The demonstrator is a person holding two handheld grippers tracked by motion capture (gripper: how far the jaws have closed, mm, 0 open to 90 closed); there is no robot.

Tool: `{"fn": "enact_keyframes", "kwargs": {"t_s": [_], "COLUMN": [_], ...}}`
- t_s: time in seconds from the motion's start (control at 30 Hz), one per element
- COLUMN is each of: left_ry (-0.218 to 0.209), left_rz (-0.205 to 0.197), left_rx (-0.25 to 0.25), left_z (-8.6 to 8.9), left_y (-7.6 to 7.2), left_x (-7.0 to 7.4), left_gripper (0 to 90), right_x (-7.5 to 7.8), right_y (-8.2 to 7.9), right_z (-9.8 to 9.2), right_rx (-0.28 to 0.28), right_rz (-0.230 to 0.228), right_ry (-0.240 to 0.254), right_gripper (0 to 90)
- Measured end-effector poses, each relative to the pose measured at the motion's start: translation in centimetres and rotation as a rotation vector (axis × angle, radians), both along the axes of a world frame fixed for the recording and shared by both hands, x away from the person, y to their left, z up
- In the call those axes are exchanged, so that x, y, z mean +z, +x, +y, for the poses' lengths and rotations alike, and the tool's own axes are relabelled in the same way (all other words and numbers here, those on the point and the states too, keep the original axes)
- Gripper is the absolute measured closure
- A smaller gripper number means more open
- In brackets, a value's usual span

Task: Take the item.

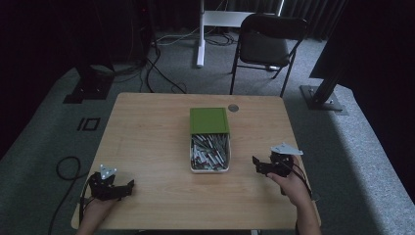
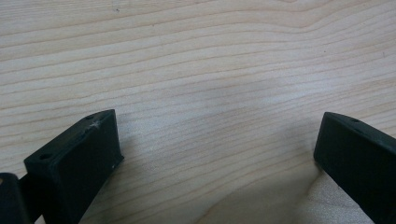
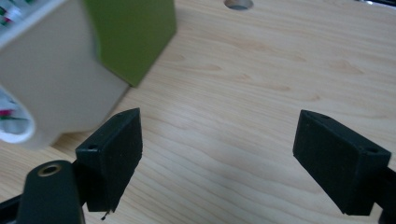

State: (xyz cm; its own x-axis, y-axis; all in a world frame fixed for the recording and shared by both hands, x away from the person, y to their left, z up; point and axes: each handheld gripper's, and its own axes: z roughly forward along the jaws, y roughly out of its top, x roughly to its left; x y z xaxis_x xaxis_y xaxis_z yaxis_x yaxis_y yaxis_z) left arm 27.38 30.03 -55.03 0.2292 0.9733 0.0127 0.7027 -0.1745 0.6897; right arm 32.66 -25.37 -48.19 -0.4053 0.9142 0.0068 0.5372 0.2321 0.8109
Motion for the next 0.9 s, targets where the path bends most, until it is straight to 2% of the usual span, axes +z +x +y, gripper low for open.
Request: {"fn": "enact_keyframes", "kwargs": {"t_s": [0.4,0.9], "left_ry": [0.000,0.000], "left_rz": [-0.001,0.000], "left_rx": [0.000,0.000], "left_z": [0.0,0.0], "left_y": [0.0,0.0], "left_x": [0.0,0.0], "left_gripper": [1.3,1.3], "right_x": [2.0,3.4], "right_y": [-0.2,-0.2], "right_z": [2.6,6.1], "right_rx": [0.089,0.185], "right_rz": [-0.039,-0.064], "right_ry": [0.019,0.032], "right_gripper": [16.0,17.9]}}
